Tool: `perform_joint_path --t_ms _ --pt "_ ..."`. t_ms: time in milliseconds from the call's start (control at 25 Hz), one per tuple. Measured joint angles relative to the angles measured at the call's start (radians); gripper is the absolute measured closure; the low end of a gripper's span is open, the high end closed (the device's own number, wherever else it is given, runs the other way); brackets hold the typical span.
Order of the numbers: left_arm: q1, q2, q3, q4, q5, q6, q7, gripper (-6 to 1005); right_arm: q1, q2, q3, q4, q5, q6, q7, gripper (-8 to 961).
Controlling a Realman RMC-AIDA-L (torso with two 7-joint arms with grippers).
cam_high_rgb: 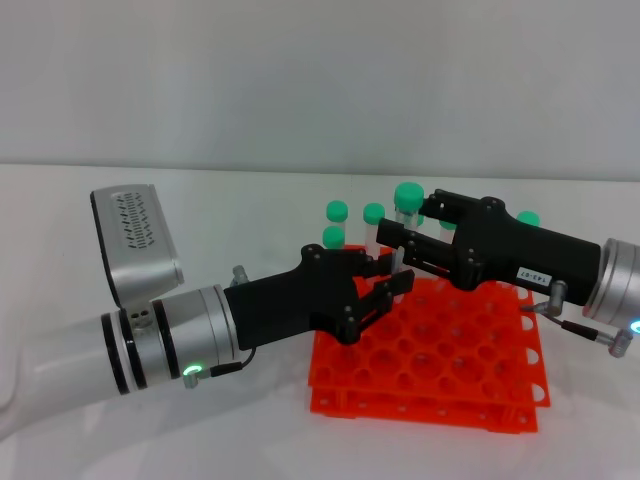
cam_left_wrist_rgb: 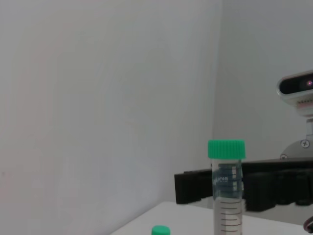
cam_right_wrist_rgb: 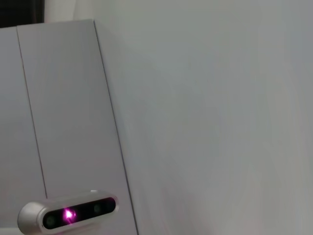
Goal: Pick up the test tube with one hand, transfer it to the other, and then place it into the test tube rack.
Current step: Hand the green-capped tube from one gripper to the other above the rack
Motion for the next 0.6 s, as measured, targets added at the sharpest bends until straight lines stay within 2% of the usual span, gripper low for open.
perform_joint_path --t_ms 120,600 --pt "0.0 0.0 0.007 0.0 0.0 -0.004 0.0 804 0.001 0.003 0.002 -0.001 -0.008 0.009 0.0 369" --pt "0.007 -0.001 0.007 0.0 0.0 -0.007 0.0 804 -0.004 0.004 0.004 -0.001 -0.022 0.011 0.0 579"
